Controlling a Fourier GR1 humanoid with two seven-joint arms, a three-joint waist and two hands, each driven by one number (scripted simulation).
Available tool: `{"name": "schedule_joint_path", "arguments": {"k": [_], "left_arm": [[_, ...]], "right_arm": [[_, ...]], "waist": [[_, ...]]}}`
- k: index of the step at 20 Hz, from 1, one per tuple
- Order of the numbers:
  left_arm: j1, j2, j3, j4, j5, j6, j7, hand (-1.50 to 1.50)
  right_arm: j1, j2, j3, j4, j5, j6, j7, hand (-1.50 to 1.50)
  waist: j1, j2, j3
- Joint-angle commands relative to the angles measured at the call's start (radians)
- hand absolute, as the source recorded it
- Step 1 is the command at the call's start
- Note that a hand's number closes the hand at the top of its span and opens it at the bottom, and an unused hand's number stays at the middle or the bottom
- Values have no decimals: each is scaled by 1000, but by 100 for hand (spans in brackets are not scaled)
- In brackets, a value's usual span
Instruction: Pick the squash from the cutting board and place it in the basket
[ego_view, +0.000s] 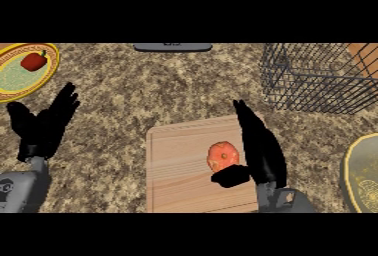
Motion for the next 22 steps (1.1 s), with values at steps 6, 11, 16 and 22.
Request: {"name": "schedule_joint_path", "arguments": {"k": [6,11,16,22], "left_arm": [[17,-14,70,37,-12,-72,-32,0],[36,-60,41,-44,-71,-39,8,0],[33,-57,72,-67,-44,-63,37,0],[39,-31,118,-73,-35,-117,35,0]], "right_arm": [[99,-30,-29,23,16,11,-119,-150],[82,2,-56,10,-3,37,-126,-150],[130,19,-21,56,-2,-25,-236,-150],[193,28,85,-2,81,-23,-147,-150]], "waist": [[-4,-1,0],[-2,-1,0],[0,-1,0],[-2,-1,0]]}}
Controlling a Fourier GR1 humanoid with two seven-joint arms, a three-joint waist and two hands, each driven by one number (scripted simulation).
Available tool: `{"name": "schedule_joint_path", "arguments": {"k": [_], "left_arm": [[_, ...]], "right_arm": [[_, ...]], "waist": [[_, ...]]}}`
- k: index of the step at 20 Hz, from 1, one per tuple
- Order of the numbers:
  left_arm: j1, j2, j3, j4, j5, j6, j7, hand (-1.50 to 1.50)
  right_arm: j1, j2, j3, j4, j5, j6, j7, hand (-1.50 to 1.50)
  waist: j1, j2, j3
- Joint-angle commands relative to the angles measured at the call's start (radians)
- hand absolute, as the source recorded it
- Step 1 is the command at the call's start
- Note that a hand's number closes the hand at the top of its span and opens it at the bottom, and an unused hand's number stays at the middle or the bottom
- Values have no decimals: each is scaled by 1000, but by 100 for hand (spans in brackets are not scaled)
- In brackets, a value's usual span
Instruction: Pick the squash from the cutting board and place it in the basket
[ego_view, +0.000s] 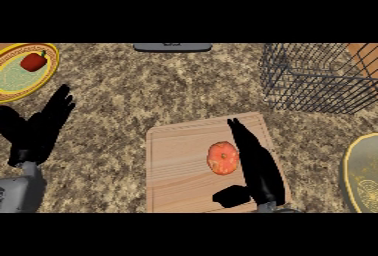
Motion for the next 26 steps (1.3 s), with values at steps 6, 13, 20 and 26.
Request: {"name": "schedule_joint_path", "arguments": {"k": [6,13,20,26], "left_arm": [[-65,11,47,66,-8,-23,16,0],[-32,-45,27,147,-48,-24,-117,0],[-44,-40,26,63,-53,-35,-22,0],[-70,1,81,126,-19,-72,-46,0]], "right_arm": [[-70,14,-27,204,53,-67,-22,-150],[-132,-10,24,253,115,17,8,150],[-166,14,43,328,102,-38,7,150],[-62,6,157,231,134,-1,-6,150]], "waist": [[1,2,0],[1,3,-1],[2,1,0],[-4,0,0]]}}
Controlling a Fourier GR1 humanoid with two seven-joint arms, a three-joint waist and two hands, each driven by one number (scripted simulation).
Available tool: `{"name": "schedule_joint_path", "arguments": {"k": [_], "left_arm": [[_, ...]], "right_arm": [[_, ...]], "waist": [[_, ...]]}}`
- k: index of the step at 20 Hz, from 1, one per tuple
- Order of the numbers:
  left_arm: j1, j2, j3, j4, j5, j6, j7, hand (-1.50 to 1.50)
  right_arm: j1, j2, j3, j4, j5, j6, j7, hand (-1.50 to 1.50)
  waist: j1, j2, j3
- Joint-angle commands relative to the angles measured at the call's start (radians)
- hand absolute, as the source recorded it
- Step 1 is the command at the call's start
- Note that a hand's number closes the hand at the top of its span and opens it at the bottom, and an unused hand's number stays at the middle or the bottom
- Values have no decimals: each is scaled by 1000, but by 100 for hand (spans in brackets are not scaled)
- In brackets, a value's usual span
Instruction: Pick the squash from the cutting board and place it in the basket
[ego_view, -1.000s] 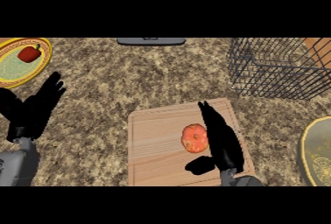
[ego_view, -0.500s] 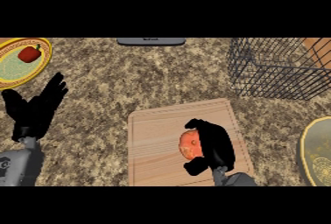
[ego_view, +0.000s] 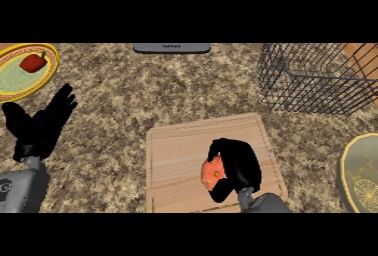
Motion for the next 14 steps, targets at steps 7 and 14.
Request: {"name": "schedule_joint_path", "arguments": {"k": [7,14], "left_arm": [[3,-16,-4,-47,-2,22,32,0],[12,6,18,-43,4,12,33,0]], "right_arm": [[250,-86,400,-269,55,148,-85,150],[415,-33,495,-531,-25,-23,-129,150]], "waist": [[-4,9,9],[-13,9,9]]}}
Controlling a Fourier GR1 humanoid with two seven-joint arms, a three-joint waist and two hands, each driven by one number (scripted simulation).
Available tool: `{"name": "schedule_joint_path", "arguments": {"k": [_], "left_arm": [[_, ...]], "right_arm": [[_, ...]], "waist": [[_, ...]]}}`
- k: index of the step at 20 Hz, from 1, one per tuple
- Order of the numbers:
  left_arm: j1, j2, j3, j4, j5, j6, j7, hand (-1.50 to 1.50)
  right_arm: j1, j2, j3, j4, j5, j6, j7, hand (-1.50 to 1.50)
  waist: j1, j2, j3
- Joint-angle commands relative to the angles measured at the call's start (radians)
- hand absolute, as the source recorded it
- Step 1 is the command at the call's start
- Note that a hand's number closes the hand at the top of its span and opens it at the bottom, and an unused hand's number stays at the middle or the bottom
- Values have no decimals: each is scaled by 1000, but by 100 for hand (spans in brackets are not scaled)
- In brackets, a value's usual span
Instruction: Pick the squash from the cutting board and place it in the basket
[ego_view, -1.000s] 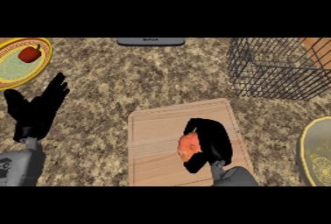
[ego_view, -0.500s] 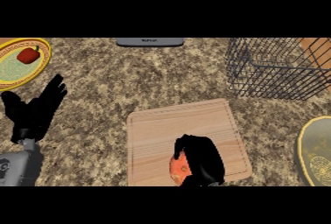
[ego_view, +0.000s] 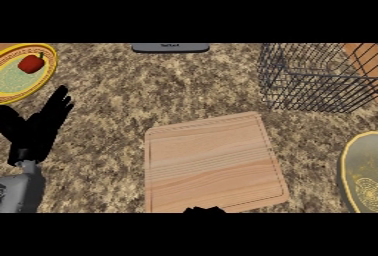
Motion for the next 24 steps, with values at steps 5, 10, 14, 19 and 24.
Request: {"name": "schedule_joint_path", "arguments": {"k": [5,10,14,19,24], "left_arm": [[6,13,10,-7,1,-1,15,0],[0,7,7,-11,-6,10,18,0],[1,-9,-7,-17,-10,16,31,0],[-8,-12,-8,-5,-18,19,7,0],[-37,-37,-38,13,-47,40,4,0]], "right_arm": [[81,13,53,-301,-34,-152,-100,150],[18,65,-27,-333,11,-148,-22,150],[-22,72,-66,-369,56,-132,28,150],[-109,71,-115,-455,106,-61,129,150],[-376,73,-303,-543,23,56,350,150]], "waist": [[-20,-8,0],[-16,-5,-2],[-17,-5,-3],[-12,-2,-3],[9,9,-2]]}}
